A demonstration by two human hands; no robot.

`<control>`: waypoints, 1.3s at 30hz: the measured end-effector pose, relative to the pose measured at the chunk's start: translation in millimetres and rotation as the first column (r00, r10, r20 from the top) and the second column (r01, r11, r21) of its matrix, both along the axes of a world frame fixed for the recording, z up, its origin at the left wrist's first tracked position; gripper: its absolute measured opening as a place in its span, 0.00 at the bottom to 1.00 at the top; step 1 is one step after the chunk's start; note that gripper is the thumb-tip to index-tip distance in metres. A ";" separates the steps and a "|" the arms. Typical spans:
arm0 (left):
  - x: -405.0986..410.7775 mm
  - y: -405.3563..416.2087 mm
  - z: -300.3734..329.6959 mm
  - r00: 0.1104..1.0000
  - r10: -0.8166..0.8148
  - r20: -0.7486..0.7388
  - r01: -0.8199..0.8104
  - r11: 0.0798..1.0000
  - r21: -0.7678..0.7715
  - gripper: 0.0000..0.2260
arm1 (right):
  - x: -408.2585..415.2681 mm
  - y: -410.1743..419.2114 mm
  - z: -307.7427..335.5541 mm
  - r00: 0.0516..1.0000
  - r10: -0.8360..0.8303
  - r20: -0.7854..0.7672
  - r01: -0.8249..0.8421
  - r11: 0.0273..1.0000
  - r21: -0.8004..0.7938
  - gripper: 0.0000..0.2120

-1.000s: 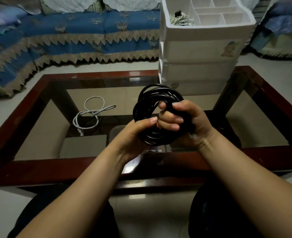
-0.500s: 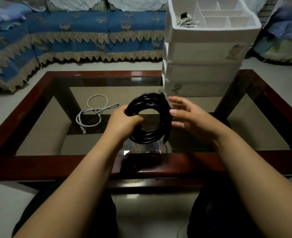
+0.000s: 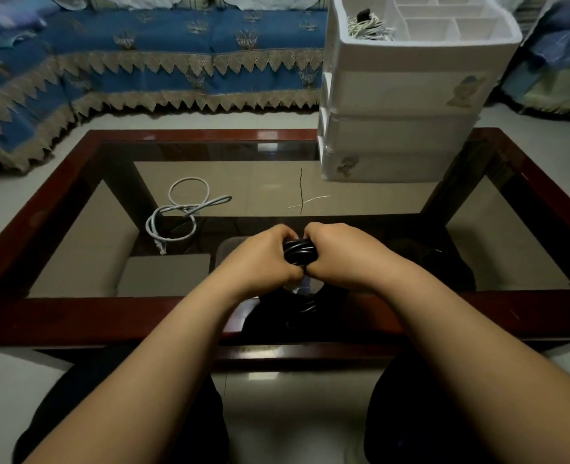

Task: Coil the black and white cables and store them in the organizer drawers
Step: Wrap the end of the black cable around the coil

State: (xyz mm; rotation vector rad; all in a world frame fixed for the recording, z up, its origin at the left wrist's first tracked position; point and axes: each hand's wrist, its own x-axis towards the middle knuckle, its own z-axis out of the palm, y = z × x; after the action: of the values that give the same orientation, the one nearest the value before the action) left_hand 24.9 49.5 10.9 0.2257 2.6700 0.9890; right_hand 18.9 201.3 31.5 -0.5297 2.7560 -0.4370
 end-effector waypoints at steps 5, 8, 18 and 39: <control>-5.4 -17.3 -6.1 0.976 -0.045 0.211 -0.003 0.975 0.222 0.21 | -10.4 -4.9 -4.3 0.991 -0.014 0.136 0.017 1.000 -0.025 0.12; -5.6 -21.4 -8.3 0.971 0.023 0.238 -0.088 0.960 0.265 0.19 | -20.3 -0.4 3.4 0.953 0.032 0.302 0.000 0.995 -0.104 0.15; -17.9 -28.8 -5.6 0.948 0.216 0.232 -0.257 0.953 0.163 0.04 | -138.0 -3.9 -40.7 0.896 -0.439 0.069 0.439 0.854 -0.280 0.15; -33.8 -35.9 -16.3 0.810 0.325 0.487 -0.563 0.662 0.495 0.03 | -85.2 -21.7 6.6 0.934 -0.295 0.204 0.358 0.763 -0.538 0.10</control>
State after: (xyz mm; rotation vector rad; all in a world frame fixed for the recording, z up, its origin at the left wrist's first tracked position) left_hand -8.9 13.7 -5.4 -0.4954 1.9954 1.8575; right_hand -66.3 179.5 38.1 -0.1237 2.5798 -1.3620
